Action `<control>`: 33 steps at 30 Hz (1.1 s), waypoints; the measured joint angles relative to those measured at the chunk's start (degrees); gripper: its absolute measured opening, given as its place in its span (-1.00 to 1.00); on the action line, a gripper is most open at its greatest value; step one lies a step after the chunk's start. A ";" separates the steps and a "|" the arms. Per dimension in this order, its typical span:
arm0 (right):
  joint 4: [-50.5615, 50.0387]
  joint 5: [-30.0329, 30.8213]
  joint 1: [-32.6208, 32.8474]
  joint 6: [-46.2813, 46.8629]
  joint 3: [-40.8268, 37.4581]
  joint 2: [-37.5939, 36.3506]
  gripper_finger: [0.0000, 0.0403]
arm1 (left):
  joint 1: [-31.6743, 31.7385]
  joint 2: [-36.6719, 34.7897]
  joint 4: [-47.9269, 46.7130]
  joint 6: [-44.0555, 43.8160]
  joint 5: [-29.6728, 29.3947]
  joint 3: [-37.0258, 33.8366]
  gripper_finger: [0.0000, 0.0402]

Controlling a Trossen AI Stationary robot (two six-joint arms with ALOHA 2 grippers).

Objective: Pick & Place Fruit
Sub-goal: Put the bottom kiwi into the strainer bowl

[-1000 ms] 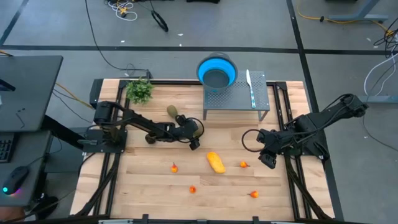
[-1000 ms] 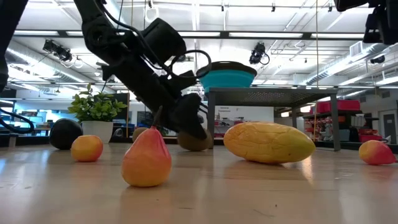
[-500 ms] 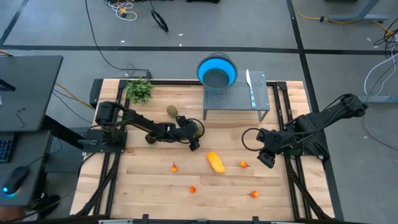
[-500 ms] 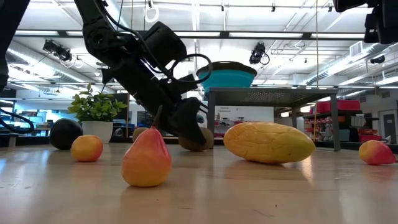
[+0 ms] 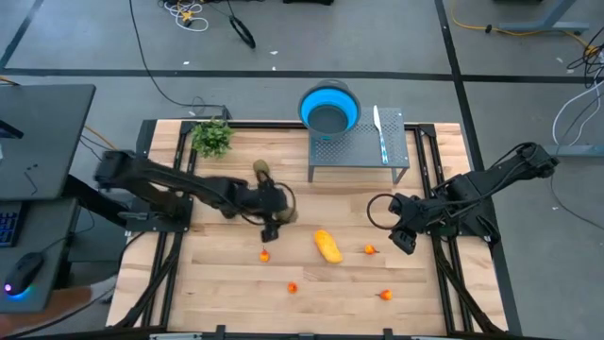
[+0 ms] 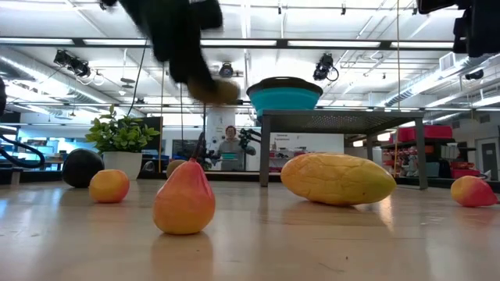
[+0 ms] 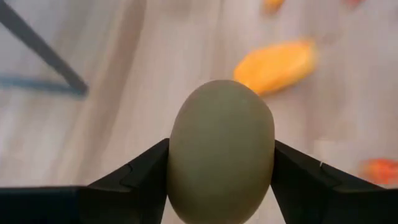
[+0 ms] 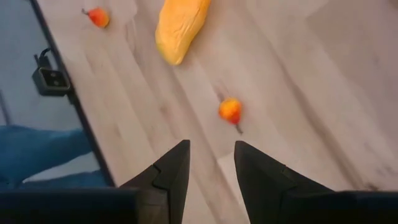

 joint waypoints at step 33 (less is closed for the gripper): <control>7.65 13.02 -2.36 -3.74 -0.04 0.00 -0.34 | 30.90 29.81 -1.48 2.01 -3.81 51.79 0.25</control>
